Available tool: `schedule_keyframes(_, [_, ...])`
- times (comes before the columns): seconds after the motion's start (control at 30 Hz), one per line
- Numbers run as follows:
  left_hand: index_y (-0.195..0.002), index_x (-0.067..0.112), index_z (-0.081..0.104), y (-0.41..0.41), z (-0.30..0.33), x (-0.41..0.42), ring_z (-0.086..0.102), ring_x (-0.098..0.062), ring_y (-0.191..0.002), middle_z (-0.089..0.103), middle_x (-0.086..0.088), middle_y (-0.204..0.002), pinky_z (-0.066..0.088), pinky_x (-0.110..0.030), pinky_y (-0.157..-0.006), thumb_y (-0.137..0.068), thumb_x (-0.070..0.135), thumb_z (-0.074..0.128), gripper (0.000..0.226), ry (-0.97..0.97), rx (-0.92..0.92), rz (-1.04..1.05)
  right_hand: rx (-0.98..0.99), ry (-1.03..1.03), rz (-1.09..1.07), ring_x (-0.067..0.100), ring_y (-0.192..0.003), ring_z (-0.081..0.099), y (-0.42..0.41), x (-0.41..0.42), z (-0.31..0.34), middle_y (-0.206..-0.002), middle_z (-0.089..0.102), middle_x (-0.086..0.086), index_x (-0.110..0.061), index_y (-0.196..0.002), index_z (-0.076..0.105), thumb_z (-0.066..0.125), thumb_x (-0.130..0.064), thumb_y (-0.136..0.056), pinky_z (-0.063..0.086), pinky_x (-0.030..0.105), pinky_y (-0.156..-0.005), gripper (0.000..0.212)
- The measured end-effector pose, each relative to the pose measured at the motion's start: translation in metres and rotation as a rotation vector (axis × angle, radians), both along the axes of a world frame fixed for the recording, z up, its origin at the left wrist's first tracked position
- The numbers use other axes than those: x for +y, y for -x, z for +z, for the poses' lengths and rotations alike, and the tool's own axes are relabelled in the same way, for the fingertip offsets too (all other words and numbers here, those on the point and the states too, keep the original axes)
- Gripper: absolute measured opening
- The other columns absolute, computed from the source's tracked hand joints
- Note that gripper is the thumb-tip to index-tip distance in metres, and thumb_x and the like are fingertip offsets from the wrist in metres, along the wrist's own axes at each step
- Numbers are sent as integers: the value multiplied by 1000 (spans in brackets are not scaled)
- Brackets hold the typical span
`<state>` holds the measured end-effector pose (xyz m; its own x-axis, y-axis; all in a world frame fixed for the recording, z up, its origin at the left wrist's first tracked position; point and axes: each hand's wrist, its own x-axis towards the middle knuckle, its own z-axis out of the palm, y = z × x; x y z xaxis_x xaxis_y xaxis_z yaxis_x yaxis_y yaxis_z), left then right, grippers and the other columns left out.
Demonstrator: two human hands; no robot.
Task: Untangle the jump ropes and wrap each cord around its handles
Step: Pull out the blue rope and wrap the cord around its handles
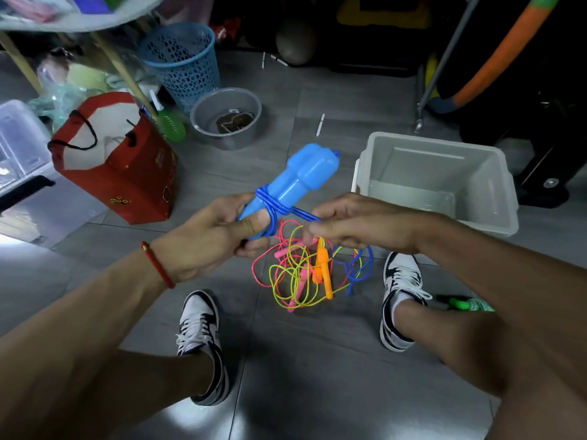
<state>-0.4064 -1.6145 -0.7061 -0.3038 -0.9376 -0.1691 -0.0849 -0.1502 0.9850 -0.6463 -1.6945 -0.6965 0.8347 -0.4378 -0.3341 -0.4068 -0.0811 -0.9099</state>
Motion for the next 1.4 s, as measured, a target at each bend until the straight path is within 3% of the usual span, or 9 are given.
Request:
schedule_keyframes(0.1, [-107, -5, 51, -7, -7, -3, 33, -15, -62, 40, -17, -81, 25, -28, -54, -97, 27, 55, 33, -20, -96, -19, 81, 194, -54, 2, -52, 41, -4, 6, -1, -57, 49, -15, -9, -87, 70, 52, -25, -103, 36, 16, -55, 30])
schedule_keyframes(0.33, [-98, 5, 54, -7, -19, -10, 41, -16, -59, 48, 0, -68, 37, -27, -57, -96, 32, 57, 27, 41, -558, 69, 226, 243, -187, 18, -61, 61, -15, 20, -5, -65, 55, 2, -18, -72, 67, 42, -34, -105, 55, 42, -74, 44])
schedule_keyframes(0.47, [-89, 11, 42, -5, -22, -12, 42, -10, -55, 46, 4, -65, 27, -26, -52, -99, 21, 57, 20, 272, -930, 91, 325, 355, -198, 7, -50, 45, -23, 26, 2, -54, 43, -5, -16, -89, 78, 40, -23, -105, 39, 13, -51, 42])
schedule_keyframes(0.57, [-91, 11, 39, 3, -30, -13, 40, -23, -62, 46, -1, -73, 19, -30, -58, -99, 20, 57, 21, 292, -988, 95, 430, 475, -124, 20, -63, 51, -24, 28, -1, -62, 47, 0, -8, -84, 66, 43, -23, -103, 37, 25, -53, 34])
schedule_keyframes(0.73, [-98, 10, 42, 18, -37, -15, 60, -40, -92, 60, -17, -96, 35, -35, -68, -99, 22, 55, 18, 137, -1174, -11, 548, 781, 166, 27, -68, 40, -27, 36, -1, -66, 33, -4, -23, -64, 28, 41, -25, -103, 31, 34, -65, 41])
schedule_keyframes(0.83, [-116, 5, 46, 24, -38, -12, 61, -38, -104, 61, -19, -114, 41, -37, -76, -100, 23, 53, 25, 127, -1328, -158, 544, 808, 179, 24, -62, 41, -28, 32, 10, -70, 40, -1, -20, -67, 34, 42, -20, -100, 35, 34, -59, 34])
schedule_keyframes(1.03, [-124, 9, 45, 36, -22, -2, 58, -32, -109, 56, -11, -119, 41, -39, -88, -101, 31, 50, 32, 222, -1308, -507, 453, 915, 36, 37, -85, 59, -22, 10, 19, -85, 68, 13, -13, -80, 62, 46, -40, -102, 50, 42, -73, 39])
schedule_keyframes(1.27, [-124, 14, 44, 40, -2, 14, 57, -26, -100, 50, -1, -112, 44, -41, -90, -102, 39, 41, 33, 322, -1140, -579, 378, 741, 35, 10, -59, 52, -11, -13, 15, -56, 56, -4, -27, -61, 62, 59, -55, -93, 47, 37, -69, 42])
schedule_keyframes(1.4, [-113, 27, 47, 40, -2, 18, 56, -18, -83, 56, 6, -101, 45, -33, -71, -86, 71, 36, 53, 495, -1098, -494, 318, 713, 69, 9, -53, 48, -16, -13, 12, -52, 53, -5, -25, -62, 62, 59, -54, -93, 38, 27, -62, 43])
